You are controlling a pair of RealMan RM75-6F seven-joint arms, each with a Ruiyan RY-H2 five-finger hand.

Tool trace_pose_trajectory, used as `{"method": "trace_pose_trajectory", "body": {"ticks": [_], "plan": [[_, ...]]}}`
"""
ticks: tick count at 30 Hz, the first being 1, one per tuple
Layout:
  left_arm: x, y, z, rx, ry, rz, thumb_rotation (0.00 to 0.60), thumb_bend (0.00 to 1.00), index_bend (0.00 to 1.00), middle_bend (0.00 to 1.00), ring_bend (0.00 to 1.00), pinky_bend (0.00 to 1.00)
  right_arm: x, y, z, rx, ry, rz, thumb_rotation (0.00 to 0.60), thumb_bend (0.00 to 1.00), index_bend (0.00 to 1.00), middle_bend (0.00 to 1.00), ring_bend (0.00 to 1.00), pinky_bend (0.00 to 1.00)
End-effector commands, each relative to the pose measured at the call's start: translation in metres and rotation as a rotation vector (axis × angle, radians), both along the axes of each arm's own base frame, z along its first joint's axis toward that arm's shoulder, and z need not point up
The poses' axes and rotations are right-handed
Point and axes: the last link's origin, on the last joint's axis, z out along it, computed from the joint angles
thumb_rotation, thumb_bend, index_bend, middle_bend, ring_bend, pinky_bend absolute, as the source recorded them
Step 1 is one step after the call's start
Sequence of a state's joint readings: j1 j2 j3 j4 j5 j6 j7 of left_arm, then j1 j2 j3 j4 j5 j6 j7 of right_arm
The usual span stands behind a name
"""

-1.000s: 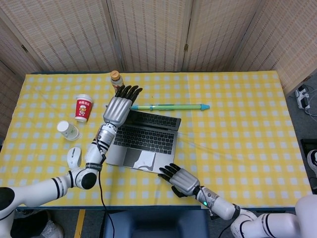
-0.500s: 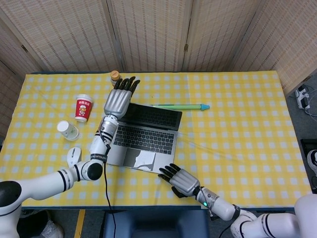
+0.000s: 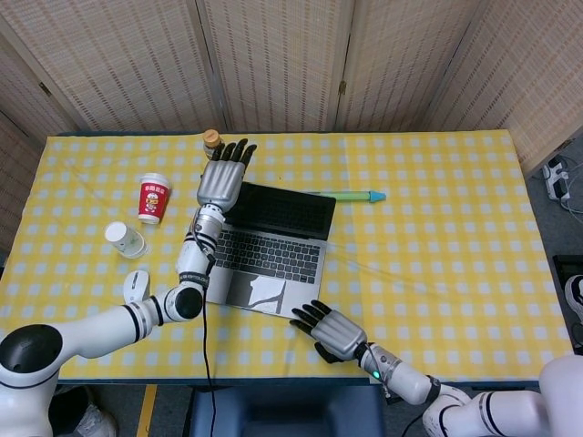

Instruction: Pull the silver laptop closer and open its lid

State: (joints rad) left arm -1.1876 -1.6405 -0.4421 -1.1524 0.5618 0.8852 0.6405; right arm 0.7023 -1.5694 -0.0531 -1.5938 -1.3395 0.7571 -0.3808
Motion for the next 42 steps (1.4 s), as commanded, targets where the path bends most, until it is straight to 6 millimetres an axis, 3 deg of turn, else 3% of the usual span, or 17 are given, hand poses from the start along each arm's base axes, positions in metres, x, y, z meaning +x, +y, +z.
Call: {"method": "trace_pose_trajectory", "body": {"ticks": [1,8,17,26,31,32,36,42], "plan": [[-0.001,-0.002,0.005,0.003,-0.023,-0.009,0.600,0.43,0.00,0.00,0.00,0.00,0.002,0.000,0.004,-0.007,-0.014,0.000,0.486,0.72,0.00,0.00,0.00,0.00],[-0.012,-0.026,0.026,-0.020,-0.096,-0.065,0.600,0.43,0.00,0.00,0.00,0.00,0.003,-0.001,0.032,-0.057,-0.069,-0.014,0.484,0.73,0.00,0.00,0.00,0.00],[-0.052,-0.063,0.062,0.017,-0.124,-0.074,0.600,0.43,0.00,0.00,0.00,0.00,-0.018,0.005,0.085,-0.163,-0.091,-0.057,0.480,0.72,0.00,0.00,0.01,0.00],[-0.118,-0.102,0.097,0.082,-0.132,-0.004,0.600,0.44,0.00,0.00,0.00,0.00,-0.056,0.011,0.158,-0.371,-0.083,-0.132,0.481,0.72,0.00,0.00,0.09,0.00],[-0.149,-0.120,0.113,0.111,-0.123,0.038,0.600,0.44,0.00,0.00,0.00,0.00,-0.078,0.016,0.186,-0.451,-0.088,-0.191,0.483,0.72,0.00,0.00,0.10,0.00],[-0.165,-0.129,0.123,0.132,-0.126,0.068,0.600,0.44,0.00,0.00,0.00,0.00,-0.088,0.017,0.199,-0.494,-0.099,-0.221,0.482,0.72,0.00,0.01,0.10,0.00],[-0.193,-0.153,0.137,0.174,-0.125,0.091,0.600,0.44,0.00,0.00,0.00,0.00,-0.107,0.023,0.220,-0.571,-0.117,-0.249,0.481,0.72,0.00,0.02,0.09,0.00],[-0.231,-0.194,0.141,0.208,-0.050,0.111,0.600,0.44,0.00,0.01,0.00,0.00,-0.125,0.032,0.240,-0.656,-0.132,-0.260,0.490,0.67,0.00,0.00,0.04,0.00]]}}
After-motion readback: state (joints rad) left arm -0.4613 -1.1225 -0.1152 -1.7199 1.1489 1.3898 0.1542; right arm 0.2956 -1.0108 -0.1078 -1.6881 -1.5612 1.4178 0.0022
